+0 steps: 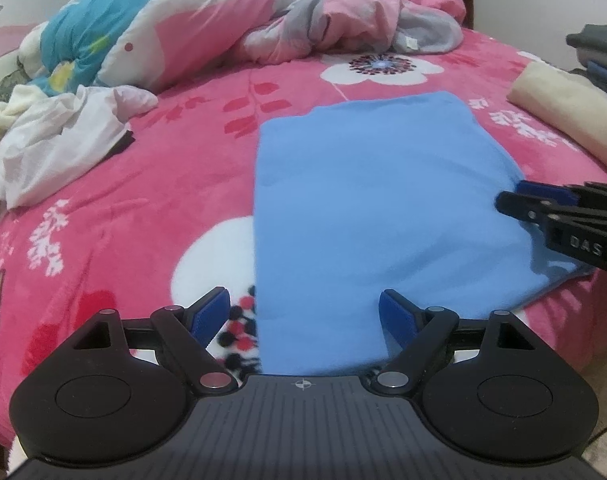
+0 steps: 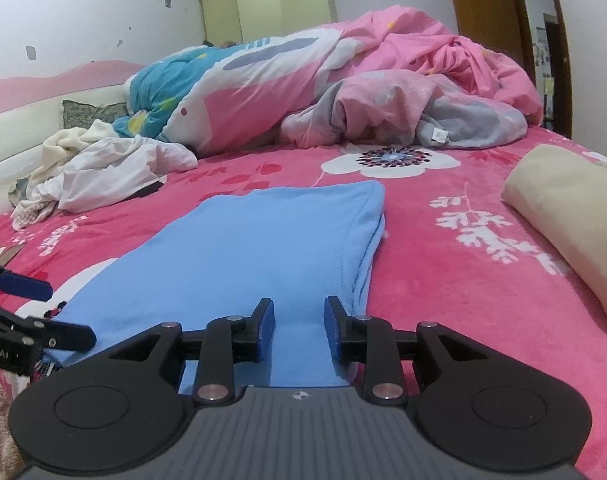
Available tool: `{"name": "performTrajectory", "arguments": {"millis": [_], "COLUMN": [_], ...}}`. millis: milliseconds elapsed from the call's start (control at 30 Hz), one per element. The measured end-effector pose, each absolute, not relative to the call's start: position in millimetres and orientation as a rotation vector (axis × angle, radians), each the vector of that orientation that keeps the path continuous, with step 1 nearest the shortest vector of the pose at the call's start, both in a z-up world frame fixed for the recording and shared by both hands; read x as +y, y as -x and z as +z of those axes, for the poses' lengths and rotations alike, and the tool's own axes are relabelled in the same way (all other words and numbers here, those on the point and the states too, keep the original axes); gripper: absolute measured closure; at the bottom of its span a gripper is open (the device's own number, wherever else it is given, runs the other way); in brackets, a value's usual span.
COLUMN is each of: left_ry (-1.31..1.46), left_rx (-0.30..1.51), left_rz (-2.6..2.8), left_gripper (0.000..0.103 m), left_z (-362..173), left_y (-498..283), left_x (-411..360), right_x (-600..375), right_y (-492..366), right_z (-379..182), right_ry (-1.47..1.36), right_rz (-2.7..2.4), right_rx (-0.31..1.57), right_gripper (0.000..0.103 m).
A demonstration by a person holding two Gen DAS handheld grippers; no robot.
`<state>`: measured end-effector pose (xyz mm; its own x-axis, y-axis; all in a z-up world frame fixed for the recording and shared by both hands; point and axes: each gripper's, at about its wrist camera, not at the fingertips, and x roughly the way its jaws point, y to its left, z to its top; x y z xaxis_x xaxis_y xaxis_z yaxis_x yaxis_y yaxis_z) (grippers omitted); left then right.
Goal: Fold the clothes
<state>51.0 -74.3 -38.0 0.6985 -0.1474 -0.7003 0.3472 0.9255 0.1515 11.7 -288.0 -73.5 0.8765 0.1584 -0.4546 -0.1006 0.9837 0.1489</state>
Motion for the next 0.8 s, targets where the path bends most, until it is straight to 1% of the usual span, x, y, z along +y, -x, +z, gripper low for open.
{"name": "performTrajectory", "arguments": {"millis": [400, 800], "left_ry": [-0.280, -0.261], "left_rx": [0.764, 0.779], "left_rz": [-0.237, -0.234], "left_gripper": [0.020, 0.020], "left_z": [-37.0, -39.6], "left_y": [-66.6, -75.9], "left_x": [-66.8, -64.0], "right_x": [-284.1, -284.2], "right_y": [-11.2, -11.1], "right_z": [-72.5, -73.1], "right_ry": [-0.118, -0.118], "right_rz": [0.136, 0.136], "right_rx": [0.494, 0.489], "right_gripper": [0.068, 0.067]}}
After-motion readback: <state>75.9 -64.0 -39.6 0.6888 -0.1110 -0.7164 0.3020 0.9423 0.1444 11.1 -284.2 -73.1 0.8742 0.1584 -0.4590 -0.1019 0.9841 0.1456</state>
